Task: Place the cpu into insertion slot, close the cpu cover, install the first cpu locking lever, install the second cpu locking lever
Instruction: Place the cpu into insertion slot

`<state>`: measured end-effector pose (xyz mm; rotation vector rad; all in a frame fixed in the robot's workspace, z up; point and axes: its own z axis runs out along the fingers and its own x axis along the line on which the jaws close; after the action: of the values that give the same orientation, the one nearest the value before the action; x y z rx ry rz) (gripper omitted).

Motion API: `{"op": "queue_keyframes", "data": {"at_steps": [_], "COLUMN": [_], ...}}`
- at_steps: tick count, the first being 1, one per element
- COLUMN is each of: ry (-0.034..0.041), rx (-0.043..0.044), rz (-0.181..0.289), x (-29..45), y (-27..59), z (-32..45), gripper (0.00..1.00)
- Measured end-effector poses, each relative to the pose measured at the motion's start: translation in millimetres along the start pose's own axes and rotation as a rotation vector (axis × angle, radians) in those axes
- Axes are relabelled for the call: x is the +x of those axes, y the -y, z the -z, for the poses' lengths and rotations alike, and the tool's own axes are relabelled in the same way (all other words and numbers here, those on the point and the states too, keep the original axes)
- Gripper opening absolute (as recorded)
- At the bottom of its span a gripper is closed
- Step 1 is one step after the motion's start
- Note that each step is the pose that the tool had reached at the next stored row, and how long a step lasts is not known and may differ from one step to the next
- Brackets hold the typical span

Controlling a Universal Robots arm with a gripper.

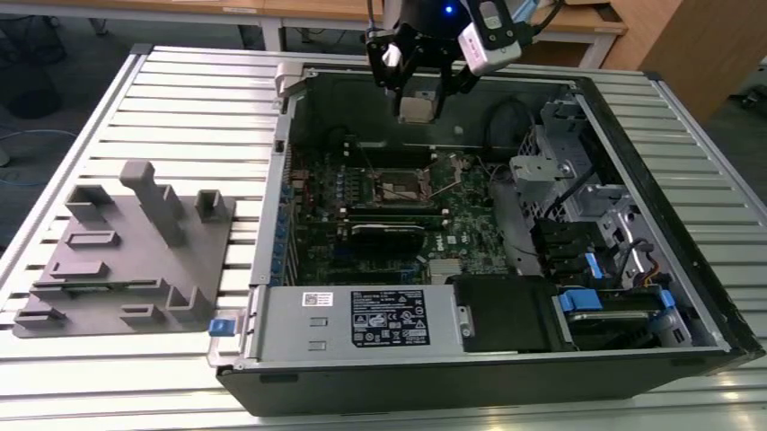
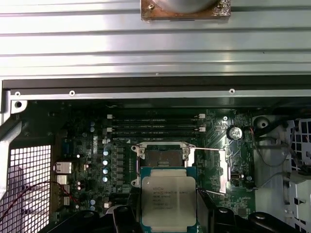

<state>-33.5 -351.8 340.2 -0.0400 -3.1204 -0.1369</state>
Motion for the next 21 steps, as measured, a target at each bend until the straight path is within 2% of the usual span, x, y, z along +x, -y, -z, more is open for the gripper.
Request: {"op": "queue_keyframes", "data": {"at_steps": [21], "ry": [0.0006], "rx": [-0.0001], "rz": [0.0], "x": [5.9], "y": [0.4], "z": [-2.6], "gripper": [0.54]}}
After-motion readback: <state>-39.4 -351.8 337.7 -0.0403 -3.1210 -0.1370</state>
